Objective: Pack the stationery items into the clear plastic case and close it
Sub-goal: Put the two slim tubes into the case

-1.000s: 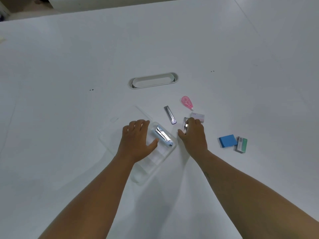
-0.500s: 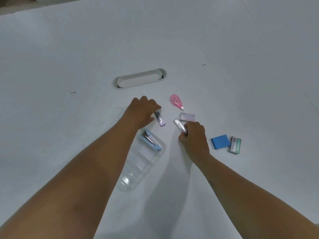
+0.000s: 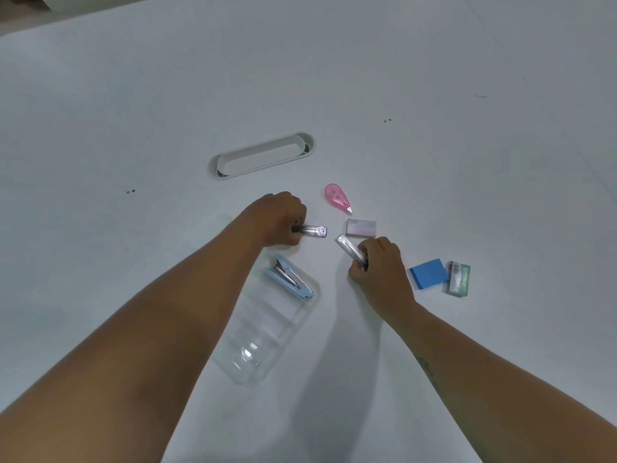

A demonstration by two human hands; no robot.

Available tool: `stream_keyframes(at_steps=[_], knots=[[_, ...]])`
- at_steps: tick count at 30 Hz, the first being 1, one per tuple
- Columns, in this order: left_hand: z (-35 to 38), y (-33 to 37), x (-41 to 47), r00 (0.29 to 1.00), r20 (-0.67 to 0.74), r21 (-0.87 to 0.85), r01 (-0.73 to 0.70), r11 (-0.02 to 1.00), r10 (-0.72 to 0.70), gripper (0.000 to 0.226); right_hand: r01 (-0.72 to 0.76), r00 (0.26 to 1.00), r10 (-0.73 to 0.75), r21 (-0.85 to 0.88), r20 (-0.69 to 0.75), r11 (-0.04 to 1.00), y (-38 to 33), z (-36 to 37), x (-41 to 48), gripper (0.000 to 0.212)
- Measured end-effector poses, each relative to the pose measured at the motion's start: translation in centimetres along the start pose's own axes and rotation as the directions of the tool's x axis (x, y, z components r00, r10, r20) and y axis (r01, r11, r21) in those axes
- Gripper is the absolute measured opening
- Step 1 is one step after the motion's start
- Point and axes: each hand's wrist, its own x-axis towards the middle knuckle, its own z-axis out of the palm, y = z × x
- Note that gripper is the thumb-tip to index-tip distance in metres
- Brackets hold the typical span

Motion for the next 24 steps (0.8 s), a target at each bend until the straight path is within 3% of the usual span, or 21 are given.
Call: stream_keyframes(at_steps=[14,24], knots=[[-2.2,-0.2,-5.6,0.980,-0.184,-0.058,0.060,0.997,-0.070,0.020,-0.024,0.999,0.022,0.050,0.041,0.998,-2.1,-1.5,-1.5,0.015],[-1.2,-2.8,-14.8,0.960,-0.209,-0.043,0.180,0.983,-0.185,0.015,0.166,0.980,-0.175,0.096,0.092,0.981,-8.5,1.5,-5.9,0.019]])
